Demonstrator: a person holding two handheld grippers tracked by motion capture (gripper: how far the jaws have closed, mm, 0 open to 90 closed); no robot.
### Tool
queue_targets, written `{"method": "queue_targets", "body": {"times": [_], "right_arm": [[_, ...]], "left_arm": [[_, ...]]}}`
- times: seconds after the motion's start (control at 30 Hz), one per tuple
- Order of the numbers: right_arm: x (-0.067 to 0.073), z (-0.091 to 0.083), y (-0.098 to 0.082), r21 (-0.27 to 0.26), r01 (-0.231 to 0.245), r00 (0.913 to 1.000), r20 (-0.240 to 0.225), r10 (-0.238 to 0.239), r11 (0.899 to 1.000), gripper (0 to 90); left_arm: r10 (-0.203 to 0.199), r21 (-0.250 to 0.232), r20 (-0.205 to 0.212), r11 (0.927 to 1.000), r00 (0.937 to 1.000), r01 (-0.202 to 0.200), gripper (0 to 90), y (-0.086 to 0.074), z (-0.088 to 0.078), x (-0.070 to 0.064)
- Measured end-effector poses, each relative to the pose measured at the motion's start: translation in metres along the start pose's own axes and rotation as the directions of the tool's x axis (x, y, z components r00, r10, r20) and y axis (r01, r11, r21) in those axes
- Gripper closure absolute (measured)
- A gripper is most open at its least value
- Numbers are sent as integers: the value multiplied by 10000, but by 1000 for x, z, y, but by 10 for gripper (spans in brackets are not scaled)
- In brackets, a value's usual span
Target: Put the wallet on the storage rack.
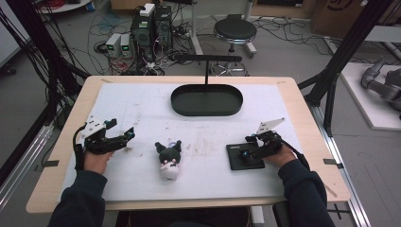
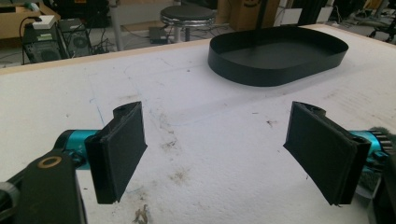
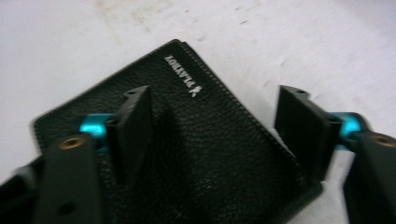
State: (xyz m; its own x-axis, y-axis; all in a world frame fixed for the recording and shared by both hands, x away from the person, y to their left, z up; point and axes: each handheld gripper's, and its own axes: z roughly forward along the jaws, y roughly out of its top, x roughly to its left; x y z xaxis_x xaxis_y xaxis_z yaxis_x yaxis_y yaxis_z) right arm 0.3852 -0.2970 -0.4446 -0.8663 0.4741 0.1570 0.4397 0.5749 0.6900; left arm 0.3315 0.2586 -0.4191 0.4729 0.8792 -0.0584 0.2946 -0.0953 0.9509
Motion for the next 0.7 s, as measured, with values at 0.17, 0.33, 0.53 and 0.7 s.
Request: {"method": "queue_targets", "body": {"times": [0.17,0.33,0.53,0.7], "right_arm": [[-10,-4,-3,-177,-946,9954,-188,943,9954,556],[-14,-11,-5,-238,-1414,9896,-281,1407,9897,811],[-10,-14,-3,-268,-1256,9919,170,1261,9917,900],[-13,-16,-5,-327,-1599,9871,12,1600,9866,900]], "left_arm": [[28,97,-15,9999,10000,-28,198,-1,1,-1],[31,118,-28,9999,10000,-31,199,-1,0,0],[2,134,-81,9999,10000,-1,200,-1,0,0],[6,163,-101,9999,9999,-4,201,-1,0,0]]}}
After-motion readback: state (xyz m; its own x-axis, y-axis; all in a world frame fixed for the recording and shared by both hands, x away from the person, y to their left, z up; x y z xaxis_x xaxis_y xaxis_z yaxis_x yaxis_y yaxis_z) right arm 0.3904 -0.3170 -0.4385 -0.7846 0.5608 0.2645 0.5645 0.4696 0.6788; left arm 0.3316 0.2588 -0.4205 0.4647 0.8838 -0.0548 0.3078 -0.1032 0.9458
